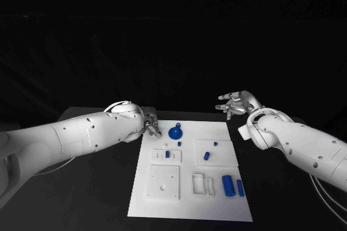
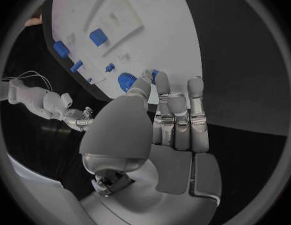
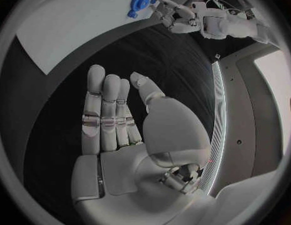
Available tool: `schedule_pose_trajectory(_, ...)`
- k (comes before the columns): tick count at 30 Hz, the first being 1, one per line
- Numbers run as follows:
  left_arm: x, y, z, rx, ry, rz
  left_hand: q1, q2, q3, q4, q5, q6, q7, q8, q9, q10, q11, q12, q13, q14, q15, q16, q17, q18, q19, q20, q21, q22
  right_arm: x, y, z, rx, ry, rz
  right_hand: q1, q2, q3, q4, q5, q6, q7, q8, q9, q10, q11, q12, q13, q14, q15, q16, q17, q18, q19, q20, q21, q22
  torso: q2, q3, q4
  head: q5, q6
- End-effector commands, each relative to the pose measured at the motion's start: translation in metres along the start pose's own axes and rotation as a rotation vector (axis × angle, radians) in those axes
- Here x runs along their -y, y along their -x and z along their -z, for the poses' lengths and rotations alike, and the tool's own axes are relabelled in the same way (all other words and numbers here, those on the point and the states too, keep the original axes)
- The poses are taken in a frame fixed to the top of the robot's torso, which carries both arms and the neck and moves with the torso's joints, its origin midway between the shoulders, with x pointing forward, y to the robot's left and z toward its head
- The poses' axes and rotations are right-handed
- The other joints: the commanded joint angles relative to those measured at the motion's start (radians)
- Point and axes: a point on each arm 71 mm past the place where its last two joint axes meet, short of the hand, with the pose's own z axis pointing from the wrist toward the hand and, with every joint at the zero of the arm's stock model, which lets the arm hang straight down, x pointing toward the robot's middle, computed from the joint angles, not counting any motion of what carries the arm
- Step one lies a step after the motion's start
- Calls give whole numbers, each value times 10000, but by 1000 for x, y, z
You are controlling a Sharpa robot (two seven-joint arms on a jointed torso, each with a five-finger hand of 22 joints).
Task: Assemble the parts on the task board
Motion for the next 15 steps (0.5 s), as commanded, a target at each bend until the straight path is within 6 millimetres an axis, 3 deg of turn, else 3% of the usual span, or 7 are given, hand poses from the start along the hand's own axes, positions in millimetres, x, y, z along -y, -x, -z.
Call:
schedule_pose_trajectory(1,1,-5,0,391,-210,-543,20,76,-27,-9,44,74,8,8,17,150,12,-40,-9,38,-66,-53,-1,118,98,-4,-65,180,-1,-1,1,-110,77,70,-102,18,-5,30,66,116,40,4,9,-43,-28,-14,-3,-11,11,-38,-5,162,304,70,34,-9,4,7,7,-18,-6)
schedule_pose_trajectory(15,2,-19,0,11,-73,-728,-96,132,-151,33,-4,605,-153,350,82,184,-49,-5,18,83,-111,-29,29,99,147,-41,-63,188,0,-2,1,-144,72,69,-89,20,-11,38,76,146,34,5,10,-38,-33,-10,2,-5,8,-37,-4,162,306,67,49,-20,3,8,-3,-12,-21)
